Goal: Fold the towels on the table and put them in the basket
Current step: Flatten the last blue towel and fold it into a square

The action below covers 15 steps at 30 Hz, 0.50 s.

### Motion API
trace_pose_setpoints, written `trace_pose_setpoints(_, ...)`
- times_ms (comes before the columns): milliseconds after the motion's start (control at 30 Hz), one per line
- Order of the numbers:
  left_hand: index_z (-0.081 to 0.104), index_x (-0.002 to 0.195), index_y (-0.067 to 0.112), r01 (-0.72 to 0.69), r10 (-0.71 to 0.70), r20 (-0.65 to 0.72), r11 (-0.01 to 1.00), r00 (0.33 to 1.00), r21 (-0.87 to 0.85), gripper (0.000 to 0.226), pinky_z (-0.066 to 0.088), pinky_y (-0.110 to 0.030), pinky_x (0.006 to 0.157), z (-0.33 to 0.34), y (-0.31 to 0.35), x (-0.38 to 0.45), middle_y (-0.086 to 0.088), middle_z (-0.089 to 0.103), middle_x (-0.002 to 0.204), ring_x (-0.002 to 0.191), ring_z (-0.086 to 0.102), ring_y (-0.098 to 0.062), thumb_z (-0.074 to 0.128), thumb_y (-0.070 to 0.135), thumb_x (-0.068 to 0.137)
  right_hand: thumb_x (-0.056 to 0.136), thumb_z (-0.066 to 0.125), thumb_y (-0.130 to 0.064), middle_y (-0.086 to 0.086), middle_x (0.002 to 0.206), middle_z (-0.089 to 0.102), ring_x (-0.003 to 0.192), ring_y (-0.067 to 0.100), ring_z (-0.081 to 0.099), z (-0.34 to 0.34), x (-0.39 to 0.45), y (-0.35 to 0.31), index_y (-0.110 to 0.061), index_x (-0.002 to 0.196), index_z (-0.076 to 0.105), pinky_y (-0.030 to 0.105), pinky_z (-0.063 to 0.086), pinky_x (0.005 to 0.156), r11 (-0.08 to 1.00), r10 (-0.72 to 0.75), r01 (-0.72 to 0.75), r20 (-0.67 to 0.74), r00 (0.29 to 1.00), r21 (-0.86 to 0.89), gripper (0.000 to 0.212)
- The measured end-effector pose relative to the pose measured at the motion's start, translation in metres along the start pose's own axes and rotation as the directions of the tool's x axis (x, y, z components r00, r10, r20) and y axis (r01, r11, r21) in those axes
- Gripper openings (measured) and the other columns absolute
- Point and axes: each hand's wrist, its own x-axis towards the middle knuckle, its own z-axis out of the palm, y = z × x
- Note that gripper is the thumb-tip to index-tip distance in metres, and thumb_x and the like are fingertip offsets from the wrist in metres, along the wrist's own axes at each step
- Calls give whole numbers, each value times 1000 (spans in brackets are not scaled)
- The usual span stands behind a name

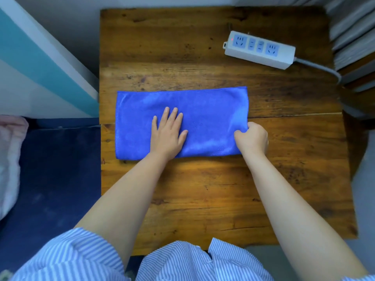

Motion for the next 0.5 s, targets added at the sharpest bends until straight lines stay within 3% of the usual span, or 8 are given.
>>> trace_pose_setpoints(133, 30, 144, 12, 30, -34, -95, 998, 995, -47, 49, 1, -41, 117, -21, -40, -19, -2, 15, 157, 147, 2, -19, 35, 29, 99, 63, 38, -22, 10, 67, 42, 70, 24, 37, -5, -30, -38, -14, 52, 32, 21, 16, 57, 964, -235, 239, -47, 971, 116, 15)
trace_pose_setpoints(233, 47, 133, 3, 57, -77, -187, 993, 979, -107, 45, 13, -47, 116, -30, -78, -44, -11, 31, 151, 145, 17, -28, 38, 25, 95, 62, 40, -20, 10, 65, 46, 69, 22, 39, 2, -55, -81, -8, 60, 45, 20, 16, 56, 908, -384, 386, -43, 922, 164, 13)
trace_pose_setpoints(300, 53, 127, -1, 113, -148, -222, 980, 964, -163, 42, 17, -48, 114, -32, -102, -63, -15, 38, 147, 142, 23, -31, 42, 21, 93, 70, 47, -15, 13, 67, 46, 68, 23, 38, 15, -72, -109, -6, 64, 48, 21, 16, 56, 882, -440, 437, -24, 898, 178, 11)
trace_pose_setpoints(433, 60, 119, -1, 194, -261, -249, 945, 933, -262, 45, 26, -50, 110, -24, -136, -97, -17, 46, 140, 137, 34, -34, 39, 22, 86, 67, 40, -20, 15, 69, 43, 68, 26, 34, 63, -105, -149, -8, 58, 43, 32, 16, 54, 880, -465, 448, 98, 880, 157, 15)
trace_pose_setpoints(500, 61, 116, -3, 232, -313, -246, 922, 917, -308, 44, 31, -50, 107, -20, -155, -110, -19, 49, 137, 135, 37, -35, 40, 20, 86, 78, 47, -20, 22, 90, 55, 80, 30, 46, 98, -116, -153, -3, 80, 61, 28, 30, 67, 887, -461, 442, 219, 860, 132, 22)
